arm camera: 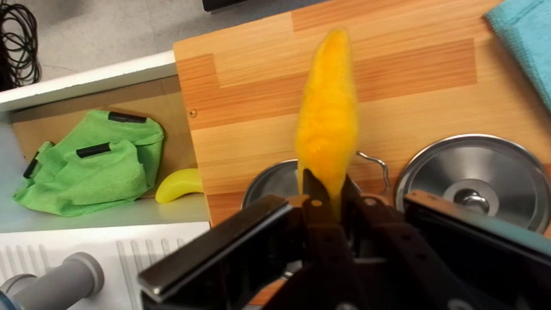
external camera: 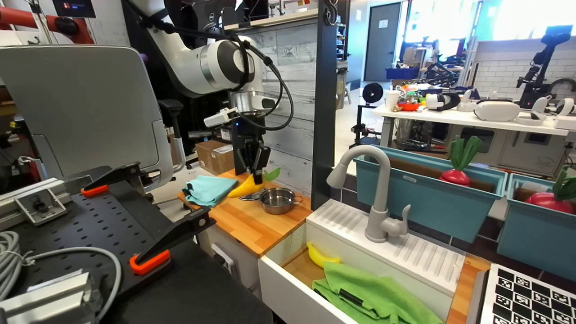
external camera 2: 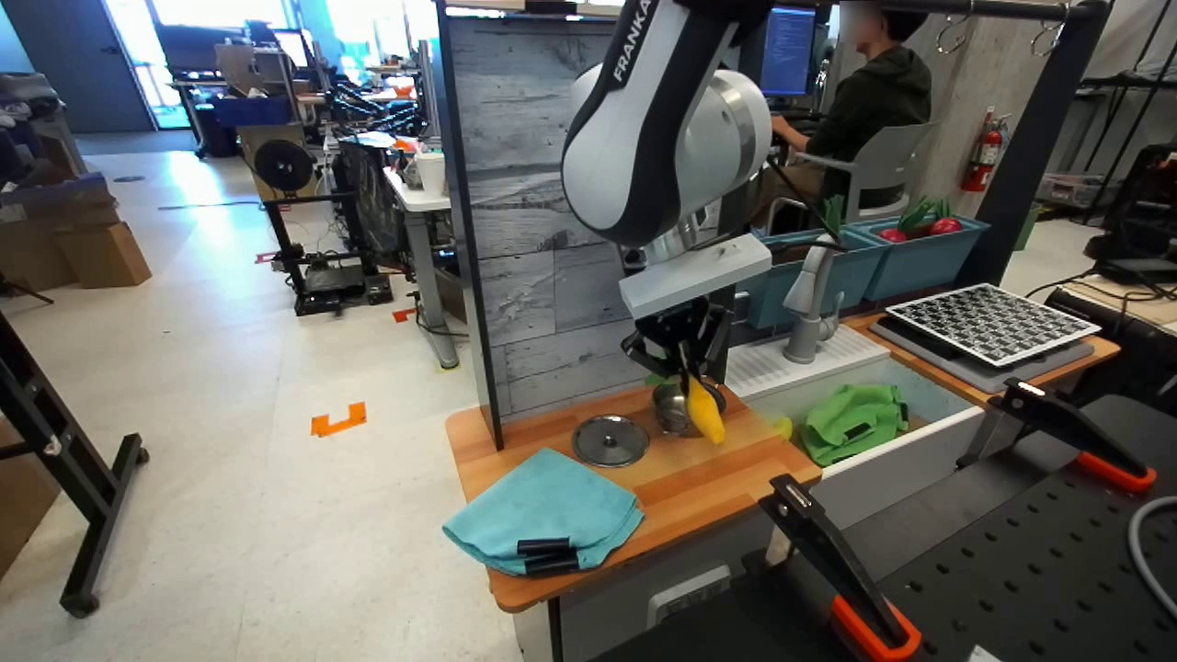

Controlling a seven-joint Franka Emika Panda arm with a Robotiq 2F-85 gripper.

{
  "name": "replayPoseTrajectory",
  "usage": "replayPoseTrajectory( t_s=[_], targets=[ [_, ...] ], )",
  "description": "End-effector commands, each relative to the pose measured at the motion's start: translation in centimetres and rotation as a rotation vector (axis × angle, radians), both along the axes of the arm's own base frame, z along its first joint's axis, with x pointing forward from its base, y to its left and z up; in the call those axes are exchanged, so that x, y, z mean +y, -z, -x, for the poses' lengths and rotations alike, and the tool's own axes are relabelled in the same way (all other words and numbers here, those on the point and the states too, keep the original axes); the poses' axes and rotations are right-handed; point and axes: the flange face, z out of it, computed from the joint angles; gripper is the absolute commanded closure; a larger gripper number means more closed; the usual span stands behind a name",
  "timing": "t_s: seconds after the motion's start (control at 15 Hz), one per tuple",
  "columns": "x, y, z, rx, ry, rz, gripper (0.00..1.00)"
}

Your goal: Pick up the carrot plush toy and put it in the pot

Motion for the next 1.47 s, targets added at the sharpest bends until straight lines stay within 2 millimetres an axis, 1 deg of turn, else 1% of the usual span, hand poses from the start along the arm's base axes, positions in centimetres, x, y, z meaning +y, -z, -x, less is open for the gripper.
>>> replayPoseTrajectory(
  t_s=[0.0,0.2,0.4,0.87,1.4],
  targets=[
    [-1.9,-1.4,-0.4,-0.023,0.025,-0.005,0.98],
    [-3.2,-1.2,-1.2,-0.052,0.048,0.013,0.98],
    [-3.8,-1.0,-1.6,-0.062,0.059,0.015,0.98],
    [-3.4,0.1,-2.9,-0.09,0.085,0.021,0.98],
    [-3.1,3.4,-3.3,-0.12,0.084,0.023,0.98]
  ],
)
